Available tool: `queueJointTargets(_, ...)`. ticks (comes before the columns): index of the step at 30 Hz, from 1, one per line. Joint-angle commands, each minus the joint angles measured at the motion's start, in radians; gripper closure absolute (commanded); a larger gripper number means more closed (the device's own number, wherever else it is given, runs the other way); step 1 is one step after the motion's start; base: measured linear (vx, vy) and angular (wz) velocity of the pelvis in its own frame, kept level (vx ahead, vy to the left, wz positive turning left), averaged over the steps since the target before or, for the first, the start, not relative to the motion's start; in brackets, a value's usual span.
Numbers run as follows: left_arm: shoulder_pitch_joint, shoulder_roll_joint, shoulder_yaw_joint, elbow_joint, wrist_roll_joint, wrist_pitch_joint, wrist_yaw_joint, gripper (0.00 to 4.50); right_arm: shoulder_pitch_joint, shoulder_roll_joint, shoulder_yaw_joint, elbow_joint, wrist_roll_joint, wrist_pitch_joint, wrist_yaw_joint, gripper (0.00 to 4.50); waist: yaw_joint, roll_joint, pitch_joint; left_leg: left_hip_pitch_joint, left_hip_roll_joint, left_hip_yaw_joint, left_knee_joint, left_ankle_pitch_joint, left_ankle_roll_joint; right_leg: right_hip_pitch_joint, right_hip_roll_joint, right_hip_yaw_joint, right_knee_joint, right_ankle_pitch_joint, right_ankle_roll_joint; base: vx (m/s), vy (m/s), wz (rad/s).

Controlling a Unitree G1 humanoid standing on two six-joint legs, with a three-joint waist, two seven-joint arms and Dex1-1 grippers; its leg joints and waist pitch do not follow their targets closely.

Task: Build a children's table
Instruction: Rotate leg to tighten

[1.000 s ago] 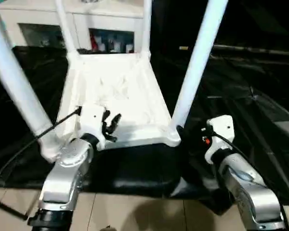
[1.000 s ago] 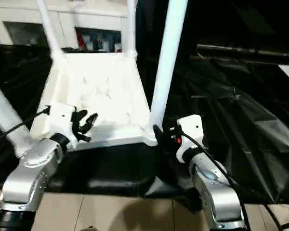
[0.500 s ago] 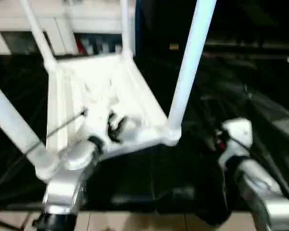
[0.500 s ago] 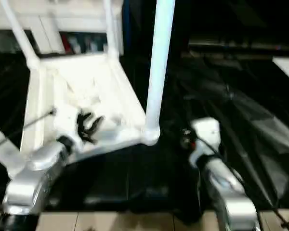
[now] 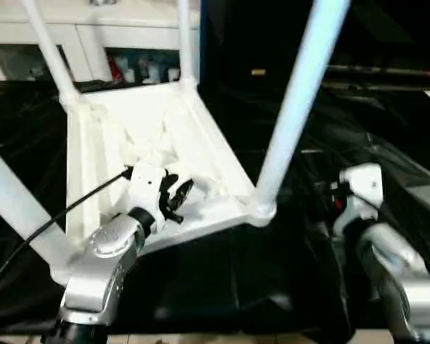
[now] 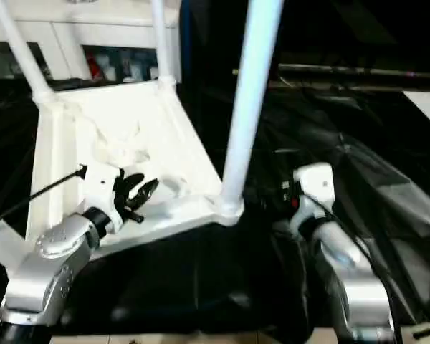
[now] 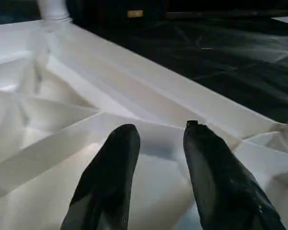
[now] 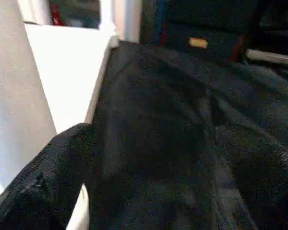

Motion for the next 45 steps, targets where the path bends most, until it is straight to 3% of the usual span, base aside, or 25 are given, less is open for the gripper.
queueJointTargets(1, 0.003, -0.009, 0.006, -0.016, -0.005, -0.002, 0.007, 2.65, 0.002, -0.024, 0.011, 0.024, -0.035, -0.007, 0.0, 0.0, -0.033, 0.003, -0.069, 0.137, 0.134, -0.103, -0.072, 0.187, 0.431, -0.066, -0.036, 0.008, 0.015, 0.005, -0.161, 0.0, 0.0, 0.0)
queueJointTargets(2, 0.006, -0.009, 0.005, -0.017, -0.004, -0.001, 0.009, 2.65, -0.001, -0.037, 0.035, 0.032, -0.061, -0.015, 0.006, 0.0, -0.016, -0.029, -0.054, 0.043, 0.075, -0.126, -0.077, 0.158, 0.518, -0.005, -0.065, 0.021, -0.014, 0.047, -0.106, 0.0, 0.0, 0.0)
queueJointTargets(3, 0.008, -0.01, 0.003, -0.018, -0.003, -0.001, 0.011, 2.65, -0.003, -0.038, 0.048, 0.036, -0.068, -0.018, 0.01, 0.0, 0.001, -0.036, -0.053, -0.049, -0.002, -0.067, -0.03, 0.143, 0.475, 0.077, -0.104, 0.044, -0.071, 0.114, -0.058, 0.012, -0.027, 0.31)
queueJointTargets(4, 0.011, -0.01, 0.001, -0.02, -0.003, -0.001, 0.013, 2.65, -0.005, -0.029, 0.047, 0.041, -0.063, -0.019, 0.009, 0.0, 0.026, -0.061, -0.054, -0.114, -0.02, -0.032, 0.052, 0.068, 0.38, 0.134, -0.191, 0.059, -0.134, -0.033, 0.015, -0.004, -0.02, 0.54)
queueJointTargets(5, 0.012, -0.009, -0.002, -0.021, -0.003, -0.001, 0.015, 2.65, -0.007, -0.019, 0.041, 0.045, -0.053, -0.018, 0.007, 0.0, 0.036, -0.031, -0.044, -0.112, 0.026, -0.04, 0.052, 0.025, 0.247, 0.133, -0.239, 0.028, -0.166, -0.186, 0.028, -0.004, -0.02, 0.54)
queueJointTargets(6, 0.015, -0.008, -0.005, -0.024, -0.002, -0.001, 0.015, 2.65, -0.008, -0.006, 0.028, 0.048, -0.043, -0.023, -0.003, 0.0, 0.034, -0.023, -0.044, -0.107, 0.034, -0.039, 0.039, 0.018, 0.206, 0.136, -0.225, 0.001, -0.17, -0.231, 0.013, 0.013, -0.014, 0.5)
queueJointTargets(7, 0.018, -0.006, -0.009, -0.028, 0.001, 0.001, 0.015, 2.65, -0.012, 0.006, 0.011, 0.055, -0.03, -0.008, -0.019, 0.0, 0.012, 0.009, -0.046, -0.008, 0.089, -0.046, -0.059, -0.016, 0.101, 0.089, -0.093, -0.021, -0.118, -0.225, -0.053, 0.0, 0.0, 0.0)
queueJointTargets(8, 0.018, -0.004, -0.01, -0.029, 0.002, 0.003, 0.015, 2.65, -0.014, 0.01, 0.006, 0.058, -0.026, -0.003, -0.026, 0.0, -0.024, 0.037, -0.06, 0.104, 0.138, -0.122, -0.096, -0.027, 0.214, 0.006, -0.013, -0.053, 0.004, -0.123, -0.063, 0.0, 0.0, 0.0)
queueJointTargets(9, 0.02, 0.0, -0.015, -0.031, 0.005, 0.003, 0.012, 2.65, -0.017, 0.013, -0.004, 0.067, -0.025, -0.005, -0.036, 0.0, -0.044, 0.027, -0.072, 0.142, 0.157, -0.157, -0.094, 0.03, 0.307, -0.048, -0.011, -0.041, 0.052, -0.107, -0.049, 0.075, 0.0, -0.05)
queueJointTargets(10, 0.021, 0.006, -0.021, -0.031, 0.008, 0.004, 0.004, 2.65, -0.018, 0.013, -0.015, 0.076, -0.022, -0.013, -0.041, 0.0, -0.035, 0.017, -0.071, 0.135, 0.175, -0.167, -0.07, 0.207, 0.421, -0.098, -0.029, 0.001, 0.093, -0.068, -0.006, 0.0, 0.0, 0.0)
queueJointTargets(11, 0.024, 0.01, -0.026, -0.033, 0.004, 0.002, -0.012, 2.65, -0.013, 0.006, -0.02, 0.081, -0.026, -0.02, -0.044, 0.0, -0.03, 0.011, -0.075, 0.107, 0.163, -0.148, -0.05, 0.45, 0.461, -0.123, -0.052, 0.037, 0.091, 0.047, 0.038, 0.0, 0.0, 0.0)
queueJointTargets(12, 0.025, 0.015, -0.032, -0.035, 0.004, -0.005, -0.023, 2.65, -0.01, 0.003, -0.023, 0.083, -0.027, -0.022, -0.044, 0.0, -0.019, -0.025, -0.08, 0.072, 0.115, -0.112, -0.01, 0.617, 0.407, -0.119, -0.097, 0.093, 0.019, 0.238, 0.047, 0.0, 0.0, 0.0)
queueJointTargets(13, 0.025, 0.021, -0.04, -0.037, 0.007, -0.015, -0.036, 2.65, -0.006, -0.001, -0.027, 0.085, -0.025, -0.024, -0.043, 0.0, -0.004, -0.046, -0.077, 0.018, 0.06, -0.07, 0.01, 0.554, 0.327, -0.08, -0.12, 0.119, -0.022, 0.339, 0.061, -0.065, -0.011, 0.04)
queueJointTargets(14, 0.025, 0.024, -0.043, -0.037, 0.009, -0.02, -0.041, 2.65, -0.005, -0.002, -0.028, 0.086, -0.024, -0.025, -0.042, 0.0, 0.022, -0.053, -0.07, -0.03, 0.007, -0.031, 0.007, 0.371, 0.214, -0.049, -0.127, 0.133, -0.023, 0.456, 0.015, -0.065, -0.011, 0.04)
queueJointTargets(15, 0.024, 0.026, -0.047, -0.038, 0.003, -0.018, -0.05, 2.65, -0.004, -0.002, -0.032, 0.088, -0.025, -0.024, -0.041, 0.0, 0.024, -0.058, -0.069, -0.036, 0.016, -0.031, -0.006, 0.291, 0.171, -0.034, -0.125, 0.13, -0.02, 0.479, 0.0, -0.073, -0.028, 0.1)
queueJointTargets(16, 0.022, 0.031, -0.054, -0.039, 0.0, -0.019, -0.064, 2.65, 0.0, -0.002, -0.033, 0.089, -0.027, -0.023, -0.04, 0.0, 0.022, -0.043, -0.068, -0.029, 0.031, -0.029, -0.041, 0.11, 0.073, -0.017, -0.103, 0.102, -0.024, 0.361, -0.054, -0.057, -0.064, -0.01)
queueJointTargets(17, 0.021, 0.033, -0.056, -0.04, -0.002, -0.02, -0.067, 2.65, 0.0, -0.002, -0.034, 0.089, -0.028, -0.022, -0.039, 0.0, 0.022, -0.043, -0.068, -0.029, 0.031, -0.029, -0.041, 0.11, 0.073, -0.017, -0.103, 0.102, -0.024, 0.361, -0.054, -0.057, -0.064, -0.01)
queueJointTargets(20, 0.013, 0.075, -0.102, -0.04, -0.016, -0.019, -0.15, 2.65, 0.016, 0.001, -0.027, 0.077, -0.021, 0.003, -0.021, 0.0, 0.007, -0.017, -0.04, -0.008, 0.062, -0.024, -0.086, -0.224, -0.019, -0.038, -0.081, 0.092, -0.061, -0.2, -0.151, -0.09, -0.038, -0.03)
queueJointTargets(22, 0.004, 0.113, -0.136, -0.028, -0.022, -0.021, -0.229, 2.65, 0.036, -0.014, 0.016, 0.056, 0.0, 0.029, 0.031, 0.0, 0.004, -0.017, -0.032, 0.0, 0.065, -0.019, -0.093, -0.351, -0.061, -0.055, -0.076, 0.095, -0.077, -0.355, -0.123, -0.073, -0.01, -0.02)
queueJointTargets(24, -0.004, 0.132, -0.152, -0.018, -0.019, -0.026, -0.264, 2.65, 0.051, -0.031, 0.047, 0.041, 0.001, 0.028, 0.068, 0.0, 0.006, -0.015, -0.028, 0.008, 0.066, -0.019, -0.094, -0.414, -0.078, -0.067, -0.078, 0.099, -0.09, -0.448, -0.09, -0.067, -0.004, 0.01)
queueJointTargets(26, -0.042, 0.188, -0.202, 0.04, 0.005, -0.065, -0.365, 2.65, 0.083, -0.076, 0.119, 0.012, -0.008, 0.0, 0.158, 0.0, 0.007, -0.016, -0.029, 0.002, 0.064, -0.023, -0.097, -0.416, -0.077, -0.067, -0.082, 0.099, -0.096, -0.501, -0.06, -0.059, 0.004, 0.0)
queueJointTargets(30, -0.118, 0.205, -0.231, 0.154, 0.05, -0.107, -0.4, 2.65, 0.064, -0.073, 0.121, 0.034, -0.002, -0.002, 0.177, 0.0, 0.006, -0.012, -0.032, -0.01, 0.064, -0.023, -0.106, -0.352, -0.071, -0.056, -0.084, 0.097, -0.094, -0.447, -0.063, -0.013, 0.001, 0.0)
queueJointTargets(33, -0.187, 0.197, -0.244, 0.247, 0.095, -0.143, -0.365, 2.65, 0.023, -0.07, 0.115, 0.071, -0.01, -0.012, 0.18, 0.0, 0.004, -0.012, -0.037, -0.014, 0.065, -0.017, -0.104, -0.293, -0.062, -0.054, -0.081, 0.099, -0.084, -0.316, -0.11, 0.0, 0.0, 0.0)
queueJointTargets(39, -0.228, 0.181, -0.226, 0.293, 0.063, -0.165, -0.387, 2.65, 0.025, -0.096, 0.117, 0.058, -0.004, 0.002, 0.19, 0.0, 0.006, -0.017, -0.042, -0.014, 0.067, -0.01, -0.101, -0.281, -0.048, -0.058, -0.084, 0.101, -0.081, -0.292, -0.132, 0.0, 0.0, 0.0)
queueJointTargets(45, -0.231, 0.186, -0.231, 0.302, -0.033, -0.131, -0.551, 2.47, 0.033, -0.12, 0.079, 0.082, -0.007, -0.013, 0.192, 0.0, 0.017, -0.018, -0.057, -0.02, 0.069, 0.007, -0.089, -0.097, -0.002, -0.047, -0.08, 0.099, -0.056, -0.01, -0.198, 0.042, -0.003, 0.0)
